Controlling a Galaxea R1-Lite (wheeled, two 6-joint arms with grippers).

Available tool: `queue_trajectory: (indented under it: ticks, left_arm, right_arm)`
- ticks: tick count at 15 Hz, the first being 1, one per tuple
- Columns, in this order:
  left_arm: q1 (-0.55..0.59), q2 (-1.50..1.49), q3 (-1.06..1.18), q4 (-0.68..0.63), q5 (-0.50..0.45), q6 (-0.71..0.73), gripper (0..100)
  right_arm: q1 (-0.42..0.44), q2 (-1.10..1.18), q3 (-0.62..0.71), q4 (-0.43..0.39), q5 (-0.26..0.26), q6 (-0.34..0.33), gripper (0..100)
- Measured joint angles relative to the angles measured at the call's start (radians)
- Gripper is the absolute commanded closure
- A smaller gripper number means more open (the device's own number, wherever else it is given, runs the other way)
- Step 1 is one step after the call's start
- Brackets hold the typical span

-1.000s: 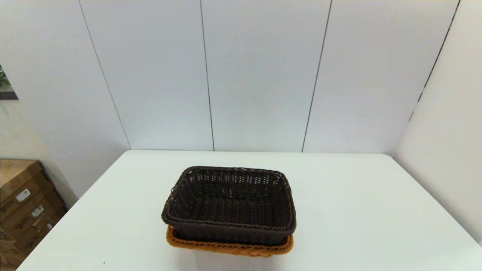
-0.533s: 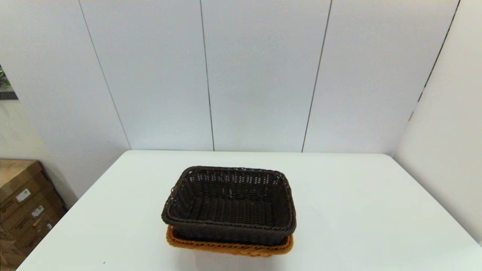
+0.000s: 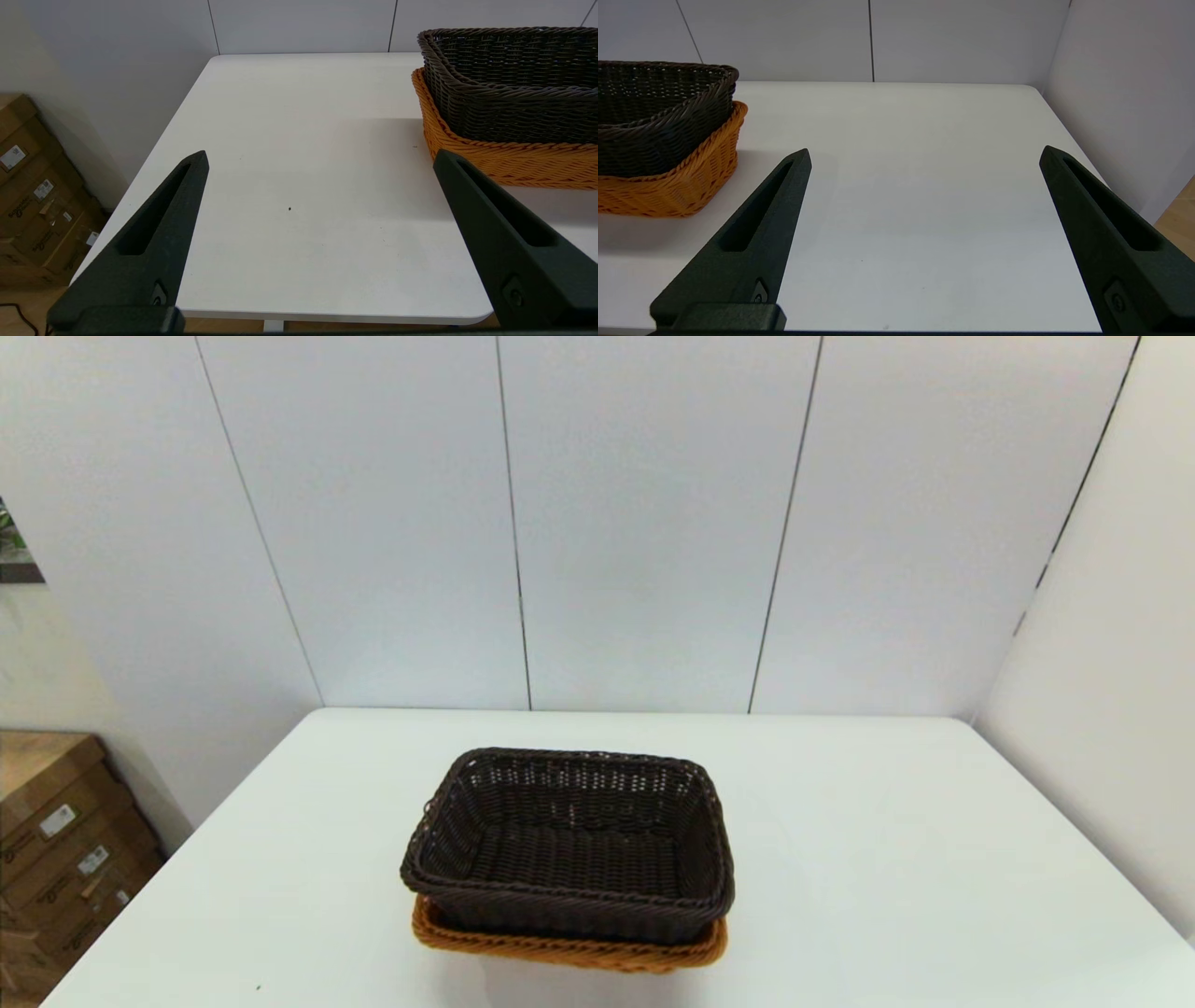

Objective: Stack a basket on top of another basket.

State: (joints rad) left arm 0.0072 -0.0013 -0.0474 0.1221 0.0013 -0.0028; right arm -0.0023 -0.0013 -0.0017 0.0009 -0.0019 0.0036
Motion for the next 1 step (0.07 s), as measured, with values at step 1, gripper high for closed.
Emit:
queue_trajectory:
  ticks: [1]
  left_arm:
    - [0.0, 0.0, 0.0, 0.0, 0.0, 0.0, 0]
  right_arm:
    - [0.0, 0.0, 0.0, 0.0, 0.0, 0.0, 0]
